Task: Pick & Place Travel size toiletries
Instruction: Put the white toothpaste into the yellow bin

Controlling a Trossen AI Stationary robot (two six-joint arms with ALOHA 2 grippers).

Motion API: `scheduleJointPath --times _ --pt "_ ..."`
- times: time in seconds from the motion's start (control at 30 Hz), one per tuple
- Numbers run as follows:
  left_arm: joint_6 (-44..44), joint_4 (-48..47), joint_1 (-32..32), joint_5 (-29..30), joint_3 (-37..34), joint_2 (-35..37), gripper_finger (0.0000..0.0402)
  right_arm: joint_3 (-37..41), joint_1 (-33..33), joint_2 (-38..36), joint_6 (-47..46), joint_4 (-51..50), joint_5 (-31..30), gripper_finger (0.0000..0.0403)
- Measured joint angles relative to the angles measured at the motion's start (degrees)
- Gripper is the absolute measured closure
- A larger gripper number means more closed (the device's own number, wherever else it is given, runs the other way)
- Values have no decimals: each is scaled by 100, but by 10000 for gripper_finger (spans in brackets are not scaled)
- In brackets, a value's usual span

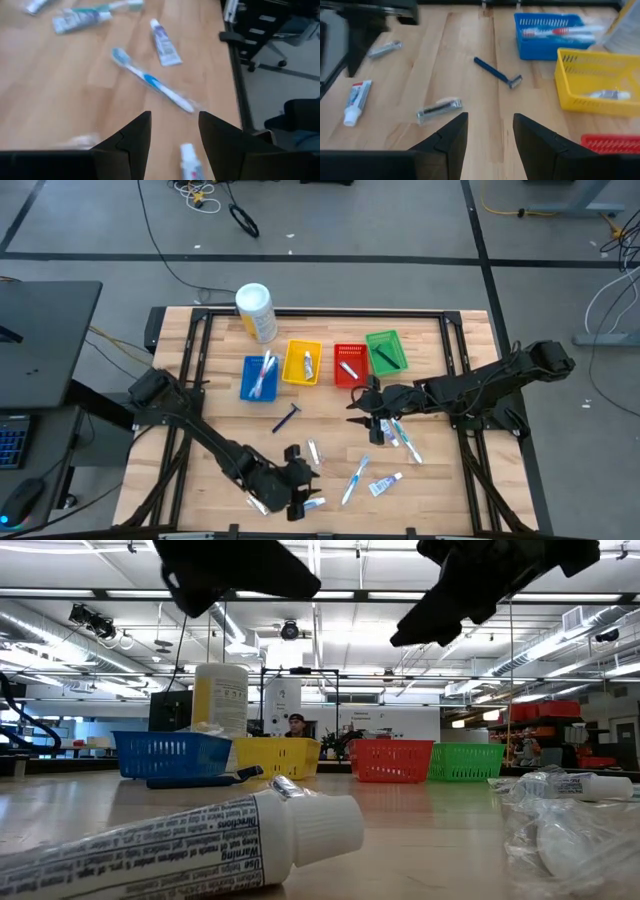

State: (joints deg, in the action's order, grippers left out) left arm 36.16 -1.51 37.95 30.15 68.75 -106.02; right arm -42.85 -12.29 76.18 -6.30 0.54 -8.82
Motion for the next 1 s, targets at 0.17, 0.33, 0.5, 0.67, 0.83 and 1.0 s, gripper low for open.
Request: scheduleJointPath --times 0.17,0.33,0.5,0.67,0.83,1.0 --pt "418 -23 197 -174 99 -299 228 251 0 0 -247 73 -2 235" --pt "698 13 356 57 121 -297 228 459 -9 0 -455 188 -1 235" --pt "808 174 475 82 125 -393 228 562 -26 0 -735 320 -4 235" --pt "776 108 560 90 112 -596 228 707 -146 0 -829 581 0 236" --pt "596 306 621 324 133 -762 228 743 -261 -1 -841 657 -1 235" --pt "516 478 623 231 140 -1005 228 745 -297 0 -847 782 -4 235"
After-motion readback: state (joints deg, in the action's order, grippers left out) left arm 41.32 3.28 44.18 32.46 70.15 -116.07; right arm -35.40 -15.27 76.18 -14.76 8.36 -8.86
